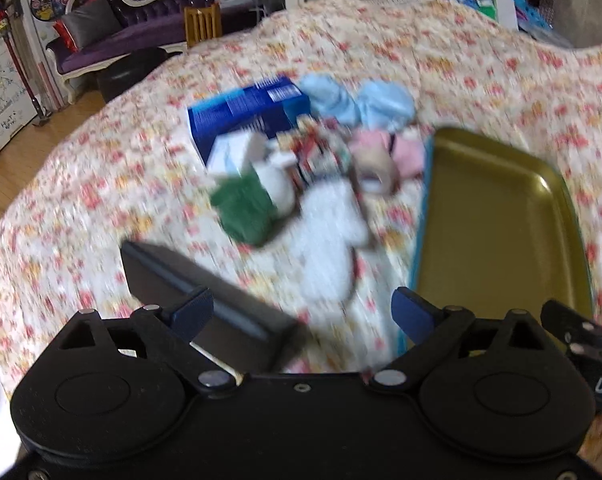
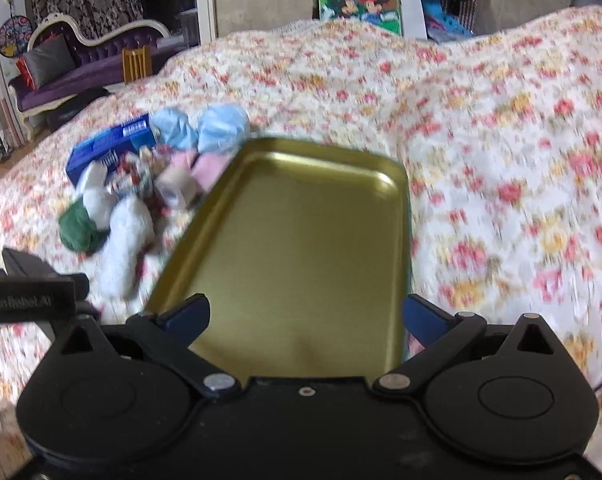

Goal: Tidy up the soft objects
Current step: 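Grasp the pink fabric item with the right gripper while the left gripper reaches the green plush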

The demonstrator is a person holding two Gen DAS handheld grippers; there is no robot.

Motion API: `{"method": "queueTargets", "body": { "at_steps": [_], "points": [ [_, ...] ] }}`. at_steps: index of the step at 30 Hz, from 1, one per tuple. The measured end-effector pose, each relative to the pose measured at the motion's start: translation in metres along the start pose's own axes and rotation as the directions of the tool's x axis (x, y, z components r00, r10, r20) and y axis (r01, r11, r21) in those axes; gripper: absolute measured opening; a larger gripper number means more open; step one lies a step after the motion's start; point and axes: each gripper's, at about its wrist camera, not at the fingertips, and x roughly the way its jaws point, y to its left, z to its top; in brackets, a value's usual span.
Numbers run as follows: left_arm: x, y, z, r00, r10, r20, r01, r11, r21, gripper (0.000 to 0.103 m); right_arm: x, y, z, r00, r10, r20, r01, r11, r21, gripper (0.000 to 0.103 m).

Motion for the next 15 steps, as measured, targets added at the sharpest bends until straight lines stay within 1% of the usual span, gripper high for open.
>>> {"method": "queueTargets", "body": {
  "at_steps": [1, 3, 5, 8, 10, 13, 15],
  "points": [
    [0.002, 0.004, 0.009, 1.000, 0.001, 0.008, -0.001, 1.000, -0.008, 0.093, 0.001, 0.003, 0.006, 1.000, 0.002, 0.010, -0.002, 1.000, -0.006, 0.103],
    [0.008, 0.014, 0.028, 0.999, 0.026, 0.027, -0.026, 0.999, -0.027, 0.093, 0.004, 0.008, 0.017, 1.000, 0.013, 0.022, -0.012, 1.000, -0.028, 0.103],
    [0.020, 0.026, 0.046, 0.998, 0.050, 0.028, -0.049, 0.997, -0.058, 0.093, 0.010, 0.015, 0.032, 0.999, 0.046, 0.013, -0.045, 0.998, -0.046, 0.103],
    [0.041, 0.043, 0.062, 0.997, 0.077, -0.013, -0.078, 0.990, -0.119, 0.093, 0.022, 0.025, 0.051, 0.992, 0.128, -0.009, -0.128, 0.991, -0.030, 0.103],
    [0.053, 0.051, 0.068, 0.995, 0.101, -0.029, -0.104, 0.986, -0.133, 0.093, 0.035, 0.034, 0.067, 0.986, 0.167, -0.026, -0.168, 0.985, -0.035, 0.103],
    [0.068, 0.057, 0.066, 0.991, 0.133, -0.028, -0.135, 0.983, -0.126, 0.093, 0.054, 0.052, 0.083, 0.987, 0.152, -0.045, -0.155, 0.985, -0.081, 0.102],
    [0.078, 0.063, 0.062, 0.993, 0.114, -0.043, -0.118, 0.984, -0.133, 0.093, 0.067, 0.060, 0.090, 0.990, 0.133, -0.055, -0.138, 0.984, -0.116, 0.102]
  ]
}}
